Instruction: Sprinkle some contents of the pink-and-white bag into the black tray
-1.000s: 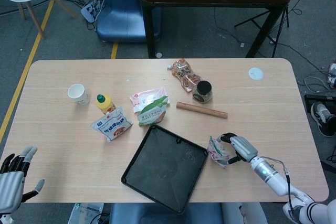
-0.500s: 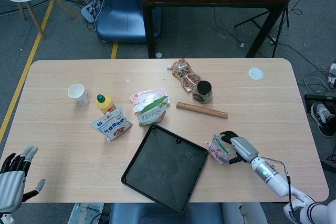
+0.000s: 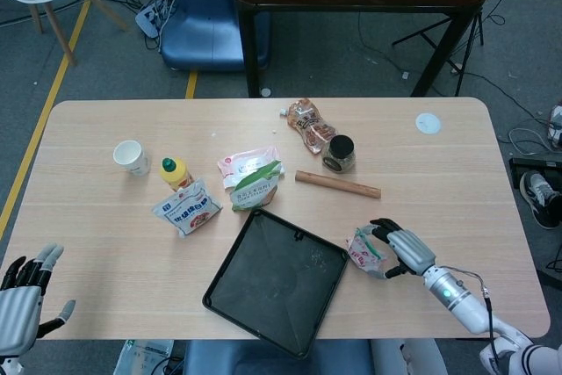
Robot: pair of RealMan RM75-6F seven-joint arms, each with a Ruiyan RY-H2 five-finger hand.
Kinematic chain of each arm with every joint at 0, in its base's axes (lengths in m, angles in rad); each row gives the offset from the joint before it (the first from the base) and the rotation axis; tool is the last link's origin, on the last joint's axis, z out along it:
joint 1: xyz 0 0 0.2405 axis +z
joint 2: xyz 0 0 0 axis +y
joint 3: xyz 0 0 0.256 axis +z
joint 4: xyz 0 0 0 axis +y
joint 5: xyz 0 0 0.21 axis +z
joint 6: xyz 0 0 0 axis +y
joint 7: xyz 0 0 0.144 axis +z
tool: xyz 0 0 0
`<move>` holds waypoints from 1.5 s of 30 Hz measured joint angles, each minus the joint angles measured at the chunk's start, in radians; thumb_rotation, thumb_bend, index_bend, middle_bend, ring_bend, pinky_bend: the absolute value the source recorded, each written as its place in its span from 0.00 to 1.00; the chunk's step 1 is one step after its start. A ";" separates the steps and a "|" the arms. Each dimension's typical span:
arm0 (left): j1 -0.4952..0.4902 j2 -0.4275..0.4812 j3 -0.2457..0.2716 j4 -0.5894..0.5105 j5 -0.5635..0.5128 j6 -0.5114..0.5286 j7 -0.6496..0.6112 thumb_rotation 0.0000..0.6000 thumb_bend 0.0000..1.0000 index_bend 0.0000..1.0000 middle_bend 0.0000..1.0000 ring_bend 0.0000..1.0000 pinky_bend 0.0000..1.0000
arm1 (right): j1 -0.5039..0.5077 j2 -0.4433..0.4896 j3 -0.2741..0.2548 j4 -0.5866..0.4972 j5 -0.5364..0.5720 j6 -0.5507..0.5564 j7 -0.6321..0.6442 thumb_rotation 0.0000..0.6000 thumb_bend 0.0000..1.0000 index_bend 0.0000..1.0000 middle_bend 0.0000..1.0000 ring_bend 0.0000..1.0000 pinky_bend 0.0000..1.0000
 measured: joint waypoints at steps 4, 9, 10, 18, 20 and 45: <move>0.000 -0.001 0.001 0.004 0.001 0.000 -0.006 1.00 0.25 0.10 0.11 0.15 0.06 | -0.010 0.029 -0.005 -0.043 -0.003 0.015 -0.036 1.00 0.19 0.22 0.21 0.09 0.02; 0.002 0.001 0.002 0.008 0.006 0.005 -0.013 1.00 0.25 0.10 0.11 0.15 0.06 | -0.034 0.063 -0.005 -0.089 0.003 0.047 -0.101 1.00 0.19 0.22 0.21 0.09 0.02; 0.002 0.001 0.001 0.008 0.006 0.006 -0.014 1.00 0.25 0.10 0.11 0.15 0.06 | -0.040 0.070 -0.005 -0.098 0.006 0.053 -0.114 1.00 0.19 0.21 0.21 0.09 0.02; -0.004 -0.001 -0.003 0.019 0.006 0.001 -0.031 1.00 0.25 0.10 0.11 0.14 0.06 | -0.090 0.122 0.025 -0.163 0.050 0.118 -0.204 1.00 0.18 0.21 0.20 0.09 0.02; -0.004 0.000 -0.006 0.022 0.003 0.002 -0.036 1.00 0.25 0.10 0.11 0.14 0.06 | -0.102 0.136 0.036 -0.179 0.061 0.138 -0.217 1.00 0.18 0.21 0.20 0.09 0.02; -0.015 -0.014 -0.015 0.050 0.041 0.022 -0.067 1.00 0.25 0.10 0.11 0.14 0.06 | -0.365 0.339 0.147 -0.517 0.230 0.454 -0.741 1.00 0.25 0.24 0.30 0.16 0.06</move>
